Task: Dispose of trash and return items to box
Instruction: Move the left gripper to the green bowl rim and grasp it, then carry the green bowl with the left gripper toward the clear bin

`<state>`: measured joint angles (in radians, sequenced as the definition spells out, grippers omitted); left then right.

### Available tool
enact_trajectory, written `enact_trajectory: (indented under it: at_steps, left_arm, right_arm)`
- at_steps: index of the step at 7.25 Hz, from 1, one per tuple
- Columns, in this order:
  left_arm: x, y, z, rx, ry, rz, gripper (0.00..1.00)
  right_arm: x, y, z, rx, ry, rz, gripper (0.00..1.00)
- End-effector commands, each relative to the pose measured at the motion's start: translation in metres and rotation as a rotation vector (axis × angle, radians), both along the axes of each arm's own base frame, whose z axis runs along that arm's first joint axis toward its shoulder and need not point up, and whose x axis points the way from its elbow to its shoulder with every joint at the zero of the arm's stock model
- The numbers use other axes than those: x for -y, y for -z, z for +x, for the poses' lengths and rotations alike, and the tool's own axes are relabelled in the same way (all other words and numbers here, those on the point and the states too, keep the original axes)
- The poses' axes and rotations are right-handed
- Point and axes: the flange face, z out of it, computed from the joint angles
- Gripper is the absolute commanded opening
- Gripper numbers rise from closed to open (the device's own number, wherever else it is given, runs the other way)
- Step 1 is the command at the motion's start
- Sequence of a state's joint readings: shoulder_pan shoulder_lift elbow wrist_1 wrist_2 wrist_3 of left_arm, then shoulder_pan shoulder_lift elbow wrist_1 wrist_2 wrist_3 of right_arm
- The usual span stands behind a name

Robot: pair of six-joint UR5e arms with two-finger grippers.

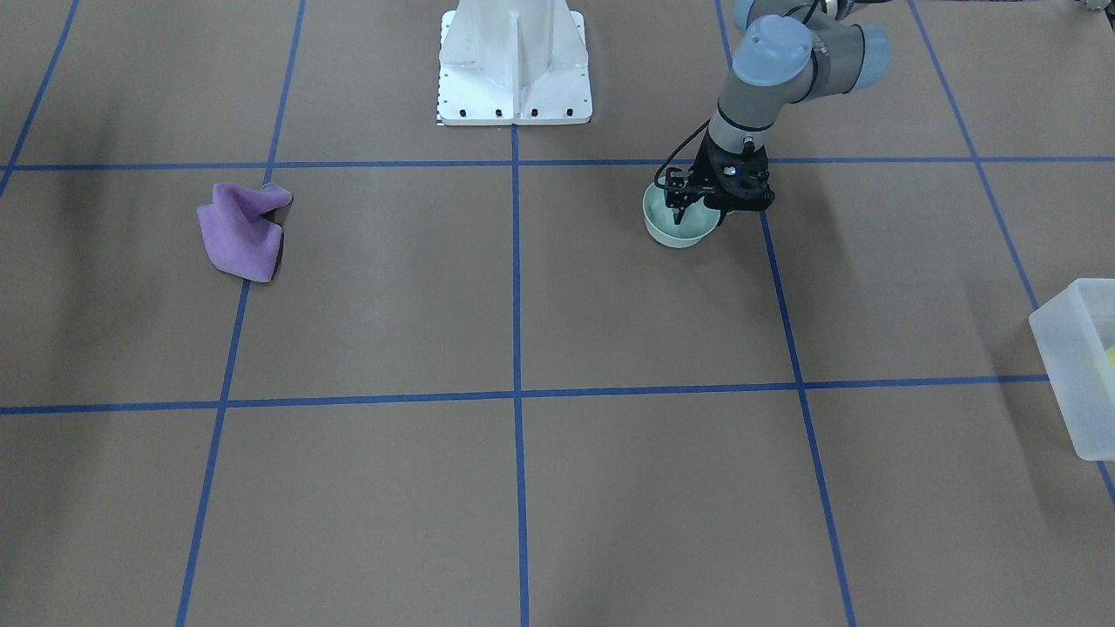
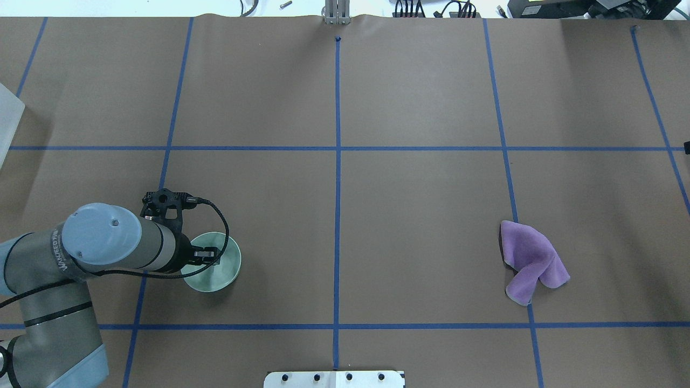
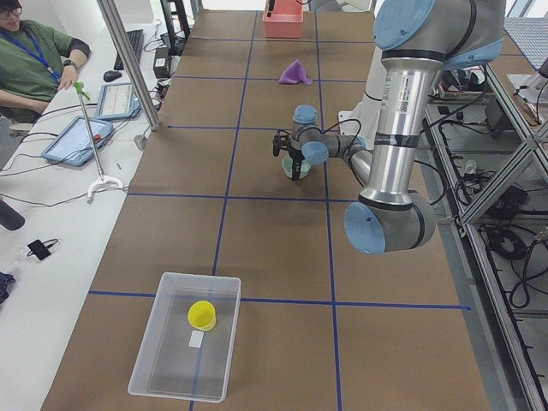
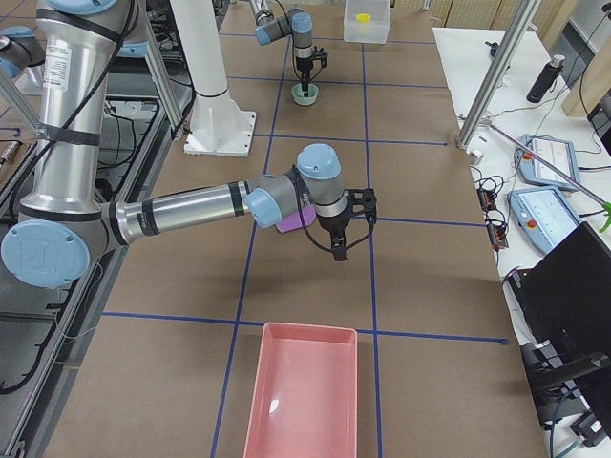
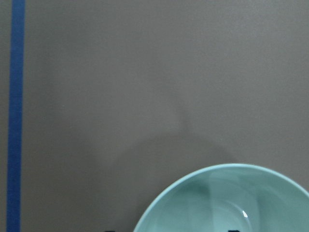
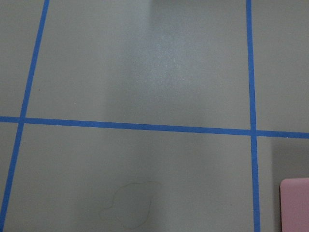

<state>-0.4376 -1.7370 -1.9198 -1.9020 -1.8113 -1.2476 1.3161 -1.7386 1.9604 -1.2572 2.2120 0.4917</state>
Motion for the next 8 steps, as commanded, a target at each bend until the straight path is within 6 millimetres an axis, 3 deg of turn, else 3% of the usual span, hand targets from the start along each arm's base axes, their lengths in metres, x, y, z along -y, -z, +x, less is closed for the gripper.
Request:
enact_trajectory:
  at_steps: [1,4,5,6,7,8]
  left_arm:
    - [0.015,0.017,-0.031,-0.058,0.0,-0.028,0.0]
    - [0.049,0.007,-0.075,-0.047,0.049,-0.013,0.0]
    - [0.048,0.015,-0.08,-0.061,0.052,-0.006,0.0]
    - [0.059,0.024,-0.1,-0.09,0.059,-0.014,0.0]
    - [0.088,0.017,-0.147,-0.088,0.151,-0.028,0.0]
    - [0.104,0.003,-0.185,-0.079,0.197,-0.04,0.0]
  right_arm:
    - [0.0,0.0,0.0,-0.001,-0.001,0.001,1.0]
    - [0.0,0.0,0.0,0.0,0.0,-0.001,1.0]
    - [0.0,0.0,0.0,0.0,0.0,-0.001,1.0]
    - [0.0,0.0,0.0,0.001,0.0,0.001,1.0]
    - [0.0,0.0,0.0,0.001,0.0,0.001,1.0]
    - [0.0,0.0,0.0,0.001,0.0,0.001,1.0]
